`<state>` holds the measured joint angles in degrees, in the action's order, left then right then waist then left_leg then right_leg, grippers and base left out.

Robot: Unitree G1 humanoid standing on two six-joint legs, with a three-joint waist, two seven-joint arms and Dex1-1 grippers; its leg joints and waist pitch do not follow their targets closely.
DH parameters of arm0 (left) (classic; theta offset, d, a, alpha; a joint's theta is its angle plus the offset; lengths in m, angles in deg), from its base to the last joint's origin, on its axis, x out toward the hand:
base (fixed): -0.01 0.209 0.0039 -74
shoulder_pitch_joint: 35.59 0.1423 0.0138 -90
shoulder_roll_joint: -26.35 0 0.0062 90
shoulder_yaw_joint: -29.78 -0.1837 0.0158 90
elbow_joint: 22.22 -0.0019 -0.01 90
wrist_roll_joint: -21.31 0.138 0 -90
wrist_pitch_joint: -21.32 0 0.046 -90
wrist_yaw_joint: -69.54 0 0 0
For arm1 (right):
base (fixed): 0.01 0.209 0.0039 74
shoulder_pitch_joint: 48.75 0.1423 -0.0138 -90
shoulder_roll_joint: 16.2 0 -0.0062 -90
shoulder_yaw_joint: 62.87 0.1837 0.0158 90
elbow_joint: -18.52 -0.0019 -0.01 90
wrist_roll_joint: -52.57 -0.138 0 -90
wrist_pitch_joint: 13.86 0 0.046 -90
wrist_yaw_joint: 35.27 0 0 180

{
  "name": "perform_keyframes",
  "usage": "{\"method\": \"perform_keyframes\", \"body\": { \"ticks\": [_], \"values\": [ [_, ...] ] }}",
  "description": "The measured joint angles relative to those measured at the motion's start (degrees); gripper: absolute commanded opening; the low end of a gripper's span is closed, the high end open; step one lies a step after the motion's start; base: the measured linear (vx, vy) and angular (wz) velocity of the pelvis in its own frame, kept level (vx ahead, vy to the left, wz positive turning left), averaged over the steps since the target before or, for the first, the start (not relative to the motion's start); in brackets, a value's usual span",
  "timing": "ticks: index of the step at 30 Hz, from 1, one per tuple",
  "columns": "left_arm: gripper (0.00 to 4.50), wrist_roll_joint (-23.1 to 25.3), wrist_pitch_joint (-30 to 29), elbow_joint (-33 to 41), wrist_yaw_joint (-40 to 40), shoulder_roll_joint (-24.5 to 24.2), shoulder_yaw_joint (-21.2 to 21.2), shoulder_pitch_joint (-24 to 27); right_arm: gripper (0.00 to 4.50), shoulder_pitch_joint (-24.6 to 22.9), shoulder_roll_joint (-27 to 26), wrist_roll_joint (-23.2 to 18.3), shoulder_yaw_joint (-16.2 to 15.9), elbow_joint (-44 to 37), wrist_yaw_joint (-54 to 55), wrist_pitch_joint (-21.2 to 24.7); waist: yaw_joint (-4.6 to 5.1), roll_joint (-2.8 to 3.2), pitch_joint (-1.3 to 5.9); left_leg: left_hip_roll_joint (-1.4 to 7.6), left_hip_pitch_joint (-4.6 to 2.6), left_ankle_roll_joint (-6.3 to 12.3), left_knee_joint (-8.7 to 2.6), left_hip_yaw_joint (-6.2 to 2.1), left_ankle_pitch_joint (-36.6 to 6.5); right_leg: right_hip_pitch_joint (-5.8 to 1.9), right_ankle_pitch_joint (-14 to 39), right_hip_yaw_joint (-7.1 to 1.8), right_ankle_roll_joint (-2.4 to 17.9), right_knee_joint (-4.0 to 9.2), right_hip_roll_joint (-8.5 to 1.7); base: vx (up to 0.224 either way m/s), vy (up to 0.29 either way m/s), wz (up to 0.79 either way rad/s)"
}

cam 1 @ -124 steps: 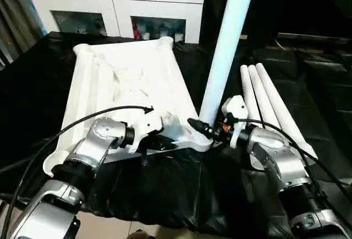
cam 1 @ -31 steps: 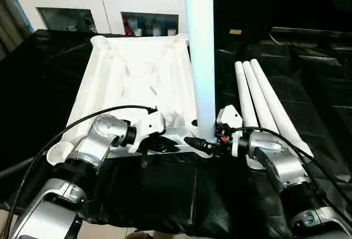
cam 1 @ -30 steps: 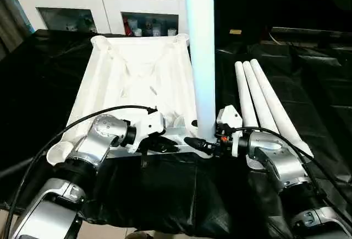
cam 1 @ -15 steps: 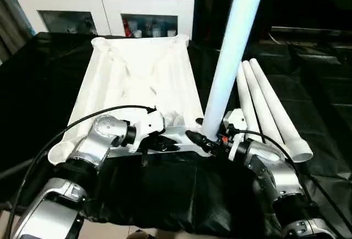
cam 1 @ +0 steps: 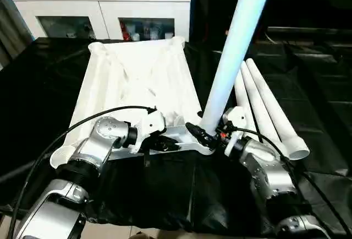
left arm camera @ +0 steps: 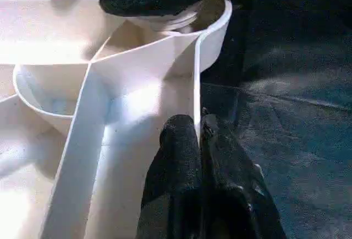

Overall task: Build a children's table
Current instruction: Insert table leg to table base

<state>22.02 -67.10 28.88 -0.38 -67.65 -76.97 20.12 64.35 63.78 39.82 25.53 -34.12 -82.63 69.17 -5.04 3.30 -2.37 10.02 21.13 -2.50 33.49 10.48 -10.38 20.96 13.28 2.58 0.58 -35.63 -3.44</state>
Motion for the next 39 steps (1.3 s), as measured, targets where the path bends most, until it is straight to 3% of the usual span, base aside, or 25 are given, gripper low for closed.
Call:
{"method": "perform_keyframes", "body": {
  "ticks": [6,8,16,22,26,30,34,39],
  "values": [
    [0.0,0.1,0.3,-0.4,1.4,0.6,0.0,0.0,2.75,1.4,0.6,0.0,0.1,1.5,-0.7,0.2,0.12,-0.23,-0.1,0.0,0.01,0.0,-0.06,0.03,0.0,0.05,0.0,-0.01,0.0,0.03,0.0,0.0,0.0,0.0],
    [0.44,-0.1,0.0,-0.6,1.4,0.6,0.3,-0.1,2.75,1.6,0.8,-0.1,0.2,1.8,-1.0,0.2,0.15,-0.34,-0.17,0.0,0.01,0.0,-0.09,0.04,0.0,0.08,0.0,-0.01,0.0,0.03,0.0,0.0,0.0,0.0],
    [1.02,-7.4,-2.2,2.8,-2.4,-2.1,7.0,-4.1,2.75,2.0,1.4,-0.2,0.4,2.2,-2.9,0.7,0.02,-0.73,-0.28,0.0,-0.02,-0.01,-0.3,0.09,0.0,0.1,0.0,0.0,0.0,0.18,0.0,0.0,0.0,0.0],
    [1.42,-11.4,-5.5,4.3,-5.0,-2.5,8.8,-4.5,2.75,2.6,1.5,-0.7,0.5,2.1,-4.4,2.2,0.04,-0.77,-0.29,0.01,0.04,0.0,-0.36,0.2,0.0,0.11,0.0,-0.01,0.0,0.41,0.0,0.0,0.0,0.0],
    [1.8,-17.8,-12.6,7.9,-5.5,-0.2,12.2,-5.7,2.75,3.2,2.0,-1.5,1.0,1.8,-5.9,4.0,-0.21,-0.82,-0.34,0.01,0.19,0.02,-0.37,0.26,0.0,0.21,0.0,0.0,0.0,0.51,-0.01,0.0,0.0,0.0],
    [2.22,-22.1,-16.9,11.7,-5.7,2.8,12.7,-6.9,2.75,3.4,2.2,-2.3,0.9,0.9,-7.7,5.7,-0.29,-0.81,-0.35,0.01,0.38,0.05,-0.36,0.39,0.0,0.41,0.0,-0.03,0.0,0.51,-0.04,0.0,0.0,0.0],
    [2.44,-22.6,-17.9,12.1,-4.6,5.6,12.2,-6.9,2.75,3.4,3.0,-2.7,0.0,-0.9,-9.7,7.8,-0.19,-0.81,-0.35,0.06,0.99,0.17,-0.26,0.4,0.1,0.99,0.0,0.0,0.0,0.35,-0.03,0.0,0.0,0.0],
    [2.74,-24.6,-21.9,13.8,-4.0,8.0,11.9,-6.9,2.75,3.4,3.6,-3.1,-0.8,-2.7,-12.0,10.3,-0.18,-0.76,-0.38,0.12,1.26,0.41,-0.15,0.4,0.2,1.22,0.0,0.05,0.0,0.31,-0.01,0.0,0.0,0.0]
  ]
}}
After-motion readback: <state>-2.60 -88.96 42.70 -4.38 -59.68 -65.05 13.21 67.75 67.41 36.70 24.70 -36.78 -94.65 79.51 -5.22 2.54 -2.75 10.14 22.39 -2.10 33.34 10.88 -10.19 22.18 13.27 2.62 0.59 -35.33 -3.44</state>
